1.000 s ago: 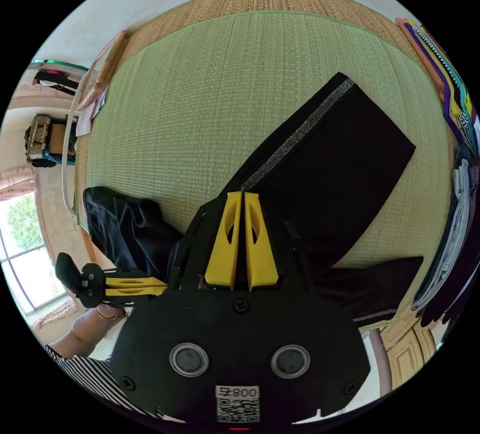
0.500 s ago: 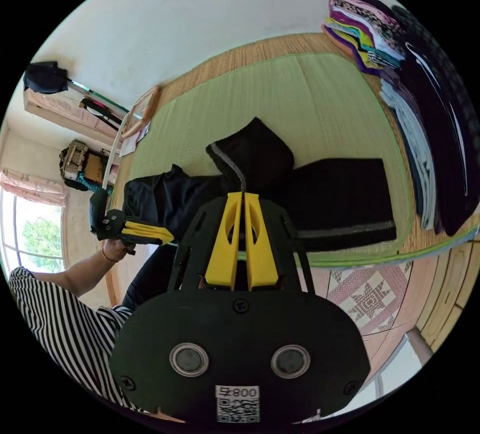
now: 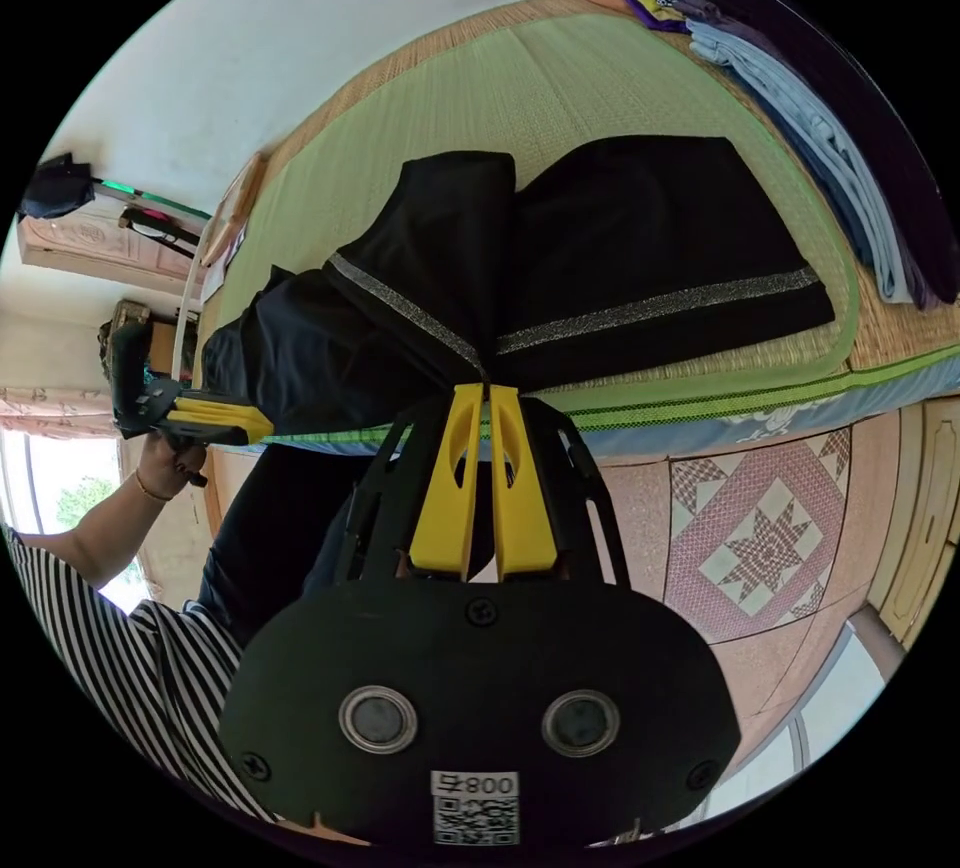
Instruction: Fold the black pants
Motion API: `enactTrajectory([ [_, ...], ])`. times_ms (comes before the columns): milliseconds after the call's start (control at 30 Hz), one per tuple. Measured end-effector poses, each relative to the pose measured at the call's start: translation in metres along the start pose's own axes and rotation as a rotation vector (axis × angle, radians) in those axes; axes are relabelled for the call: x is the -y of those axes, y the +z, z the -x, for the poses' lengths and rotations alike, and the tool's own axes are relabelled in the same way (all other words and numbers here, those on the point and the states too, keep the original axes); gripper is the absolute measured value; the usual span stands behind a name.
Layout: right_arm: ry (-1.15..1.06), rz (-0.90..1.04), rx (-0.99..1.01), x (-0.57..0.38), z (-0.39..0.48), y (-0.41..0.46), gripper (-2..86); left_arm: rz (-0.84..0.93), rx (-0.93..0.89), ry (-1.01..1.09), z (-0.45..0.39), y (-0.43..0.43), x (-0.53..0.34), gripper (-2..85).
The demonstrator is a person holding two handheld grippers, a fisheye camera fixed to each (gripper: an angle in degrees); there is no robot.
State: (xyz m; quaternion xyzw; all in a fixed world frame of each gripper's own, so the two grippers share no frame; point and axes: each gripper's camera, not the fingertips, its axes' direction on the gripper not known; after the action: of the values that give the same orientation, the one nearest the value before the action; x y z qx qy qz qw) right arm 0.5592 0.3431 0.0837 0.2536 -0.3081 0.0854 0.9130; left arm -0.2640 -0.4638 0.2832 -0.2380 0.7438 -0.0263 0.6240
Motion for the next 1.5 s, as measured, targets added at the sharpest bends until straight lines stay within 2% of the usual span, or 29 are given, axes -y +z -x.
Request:
enactTrajectory([
  [267,0.006,-0.052,0.091,-0.037,-0.02,-0.018,0.9,-0.182,-0.041,-0.115,0.01,-0.032,0.075,6.6],
  [467,0.01,-0.065,0.137,-0.065,-0.03,-0.029,1.0,-0.074,0.007,-0.203,0.026,-0.016,0.142,7.5],
  [600,0.003,-0.071,0.159,-0.084,-0.034,-0.035,1.0,-0.012,0.0,-0.209,0.022,-0.006,0.168,4.2],
  [833,0.032,-0.101,0.222,-0.117,-0.043,-0.048,1.2,-0.091,-0.038,-0.14,-0.007,-0.028,0.192,1.5],
  [933,0.063,-0.158,0.132,-0.134,-0.043,-0.067,2.3,-0.131,-0.079,-0.081,-0.029,-0.039,0.206,1.3],
  [1200,-0.261,-0.355,0.078,-0.137,0.035,-0.117,8.8,-0.15,-0.145,0.041,-0.083,-0.045,0.253,1.1],
  [1367,-0.306,-0.34,0.024,-0.133,0.054,-0.11,9.0,-0.155,-0.172,0.054,-0.101,-0.044,0.275,1.4],
  [1500,-0.308,-0.303,-0.012,-0.137,0.053,-0.106,5.0,-0.146,-0.196,0.071,-0.111,-0.042,0.289,2.5],
])
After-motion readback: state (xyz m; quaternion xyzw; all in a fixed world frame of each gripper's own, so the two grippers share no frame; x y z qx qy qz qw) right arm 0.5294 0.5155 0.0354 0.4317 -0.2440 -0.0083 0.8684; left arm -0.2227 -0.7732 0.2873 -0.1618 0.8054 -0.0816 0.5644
